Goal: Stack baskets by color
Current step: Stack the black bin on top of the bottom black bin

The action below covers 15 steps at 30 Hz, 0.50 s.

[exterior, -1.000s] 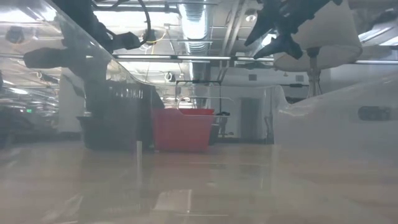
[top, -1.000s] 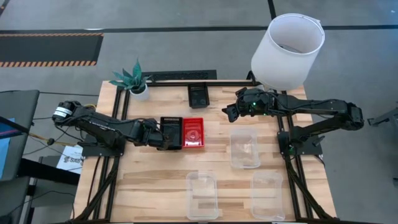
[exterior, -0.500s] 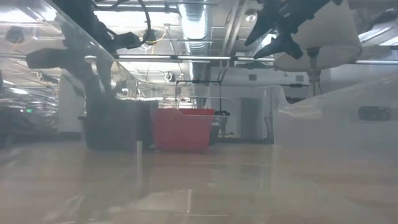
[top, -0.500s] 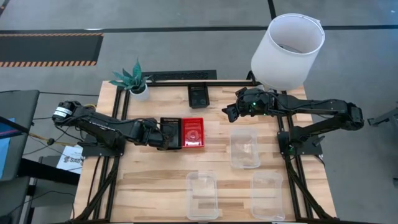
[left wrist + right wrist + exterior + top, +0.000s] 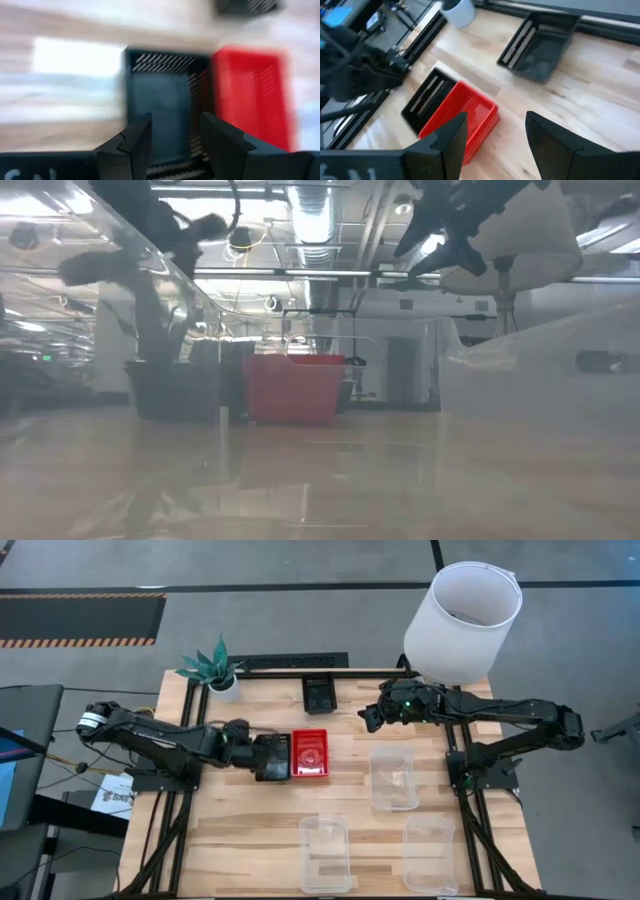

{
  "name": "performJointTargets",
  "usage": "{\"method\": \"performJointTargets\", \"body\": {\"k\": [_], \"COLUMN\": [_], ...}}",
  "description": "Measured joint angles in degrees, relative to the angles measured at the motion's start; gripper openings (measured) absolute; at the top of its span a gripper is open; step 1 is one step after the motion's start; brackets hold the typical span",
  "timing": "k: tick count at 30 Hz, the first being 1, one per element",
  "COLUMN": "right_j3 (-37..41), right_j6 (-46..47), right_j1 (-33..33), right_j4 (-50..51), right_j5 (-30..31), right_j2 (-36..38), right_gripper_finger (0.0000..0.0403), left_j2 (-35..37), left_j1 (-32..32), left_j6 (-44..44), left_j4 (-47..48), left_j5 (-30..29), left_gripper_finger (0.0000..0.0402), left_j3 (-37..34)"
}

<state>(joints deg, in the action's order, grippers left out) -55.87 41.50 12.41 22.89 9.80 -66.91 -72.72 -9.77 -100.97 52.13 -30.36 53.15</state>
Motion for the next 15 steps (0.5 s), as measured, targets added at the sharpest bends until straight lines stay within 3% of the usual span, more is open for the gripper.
{"method": "performJointTargets", "body": {"k": [4,8,15], "right_j3": [-0.01,0.00,0.01], "right_j6": [0.76,-1.05,-1.02], "right_j1": [1.95,3.52,7.16], "right_j4": [-0.30,-2.17,-7.85], "right_j5": [0.55,0.54,-0.36], "right_j2": [-2.01,-7.56,-18.96], "right_gripper_finger": [0.0221,0.0221,0.0221], "left_j2": [2.20,2.50,2.35], "left_j1": [3.33,6.60,8.64], "left_j6": [7.08,15.17,18.87], "left_j4": [-8.24,-15.91,-18.01], "left_j5": [-1.75,1.14,2.80], "left_gripper_finger": [0.0154,0.0154,0.0154], "left_j3": [0.00,0.00,0.00]}}
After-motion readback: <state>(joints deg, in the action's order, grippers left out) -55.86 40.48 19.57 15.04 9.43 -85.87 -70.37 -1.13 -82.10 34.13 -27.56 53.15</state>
